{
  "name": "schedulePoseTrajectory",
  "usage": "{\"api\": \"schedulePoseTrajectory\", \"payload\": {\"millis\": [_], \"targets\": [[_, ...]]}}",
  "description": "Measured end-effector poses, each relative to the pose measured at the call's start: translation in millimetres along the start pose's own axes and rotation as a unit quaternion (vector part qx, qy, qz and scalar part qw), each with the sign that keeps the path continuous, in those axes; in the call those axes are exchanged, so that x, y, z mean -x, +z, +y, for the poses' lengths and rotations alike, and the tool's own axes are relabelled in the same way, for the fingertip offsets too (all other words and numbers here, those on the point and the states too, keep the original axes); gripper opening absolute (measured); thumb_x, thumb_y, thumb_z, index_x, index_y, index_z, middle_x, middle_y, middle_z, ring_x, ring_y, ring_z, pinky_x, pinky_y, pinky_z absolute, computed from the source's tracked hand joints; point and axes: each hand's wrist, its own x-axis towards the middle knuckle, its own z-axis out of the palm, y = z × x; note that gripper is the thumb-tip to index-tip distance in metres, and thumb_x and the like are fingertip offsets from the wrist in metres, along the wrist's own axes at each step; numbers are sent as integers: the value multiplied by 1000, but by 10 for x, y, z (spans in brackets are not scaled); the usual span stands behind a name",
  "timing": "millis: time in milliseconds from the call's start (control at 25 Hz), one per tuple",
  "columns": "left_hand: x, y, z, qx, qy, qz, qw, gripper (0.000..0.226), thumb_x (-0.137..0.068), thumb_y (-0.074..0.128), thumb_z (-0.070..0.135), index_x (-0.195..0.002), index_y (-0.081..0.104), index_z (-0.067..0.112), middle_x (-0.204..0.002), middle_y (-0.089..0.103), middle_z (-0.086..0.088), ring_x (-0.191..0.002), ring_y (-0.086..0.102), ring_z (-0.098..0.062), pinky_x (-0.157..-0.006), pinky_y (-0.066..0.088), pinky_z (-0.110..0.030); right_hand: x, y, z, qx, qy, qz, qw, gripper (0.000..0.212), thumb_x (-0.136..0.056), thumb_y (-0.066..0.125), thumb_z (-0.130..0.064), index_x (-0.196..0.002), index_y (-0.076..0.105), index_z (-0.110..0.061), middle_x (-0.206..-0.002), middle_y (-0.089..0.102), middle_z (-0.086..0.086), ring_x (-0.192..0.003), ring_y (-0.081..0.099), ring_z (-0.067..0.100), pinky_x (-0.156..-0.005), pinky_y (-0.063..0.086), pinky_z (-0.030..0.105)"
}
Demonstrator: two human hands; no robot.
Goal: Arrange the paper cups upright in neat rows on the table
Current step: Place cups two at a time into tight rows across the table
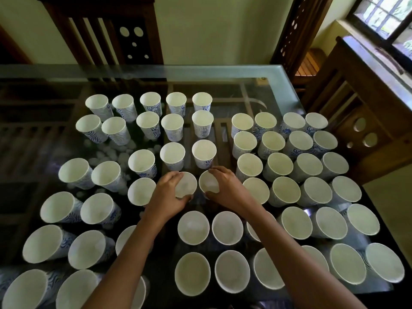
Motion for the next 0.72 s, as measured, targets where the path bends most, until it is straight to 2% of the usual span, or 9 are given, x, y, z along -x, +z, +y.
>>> {"api": "schedulePoseTrajectory", "payload": {"millis": [280,720], "targets": [[37,50,78,5,15,-14,1000,68,-70,78,25,-130,51,14,-135,49,-3,-124,45,-21,-103,35,-34,214,-60,94,19,7,16,1000,70,-79,72,-26,-139,39,-13,-145,39,4,-130,38,23,-101,39,32],[70,47,96,14,19,-39,999,70,-70,79,26,-132,50,16,-137,48,-3,-125,44,-21,-104,36,-36,295,-71,91,21,17,-2,1000,73,-79,72,-28,-141,35,-14,-147,36,5,-131,36,24,-102,37,34]]}}
